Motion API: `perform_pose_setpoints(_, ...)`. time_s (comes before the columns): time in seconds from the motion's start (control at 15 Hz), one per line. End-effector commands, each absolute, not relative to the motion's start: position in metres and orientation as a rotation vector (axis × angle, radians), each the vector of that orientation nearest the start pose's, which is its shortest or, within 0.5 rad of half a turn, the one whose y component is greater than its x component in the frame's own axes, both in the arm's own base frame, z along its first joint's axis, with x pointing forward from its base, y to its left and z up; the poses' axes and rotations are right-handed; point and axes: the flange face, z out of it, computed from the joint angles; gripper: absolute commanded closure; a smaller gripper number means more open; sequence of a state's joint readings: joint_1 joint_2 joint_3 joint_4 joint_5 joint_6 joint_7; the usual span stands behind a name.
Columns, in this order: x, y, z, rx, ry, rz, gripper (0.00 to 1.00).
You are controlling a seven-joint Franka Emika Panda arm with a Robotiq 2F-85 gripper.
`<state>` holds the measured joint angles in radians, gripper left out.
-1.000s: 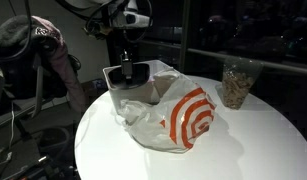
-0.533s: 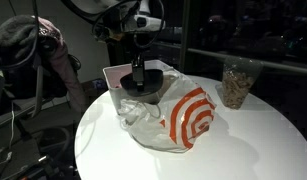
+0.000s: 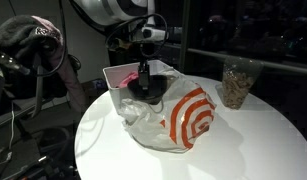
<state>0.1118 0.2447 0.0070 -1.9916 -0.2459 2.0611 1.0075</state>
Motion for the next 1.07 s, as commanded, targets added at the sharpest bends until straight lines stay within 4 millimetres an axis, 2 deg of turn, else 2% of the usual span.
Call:
perform_pose_setpoints(0.0, 0.604, 0.050, 0.329, -3.156, 1.370, 0.021, 0.93)
perform_pose_setpoints(0.33, 0.626, 0.048, 0.320, -3.092, 1.424, 0.022, 0.94)
perform_pose_setpoints(0.6, 0.636, 0.038, 0.309, -3.073, 1.475, 0.028, 0.94)
perform_pose_setpoints(0.8, 0.633, 0.018, 0.301, -3.077, 1.574, 0.086, 0.95)
perform_pose_setpoints(1.0, 0.622, 0.001, 0.303, -3.099, 1.660, 0.165, 0.95)
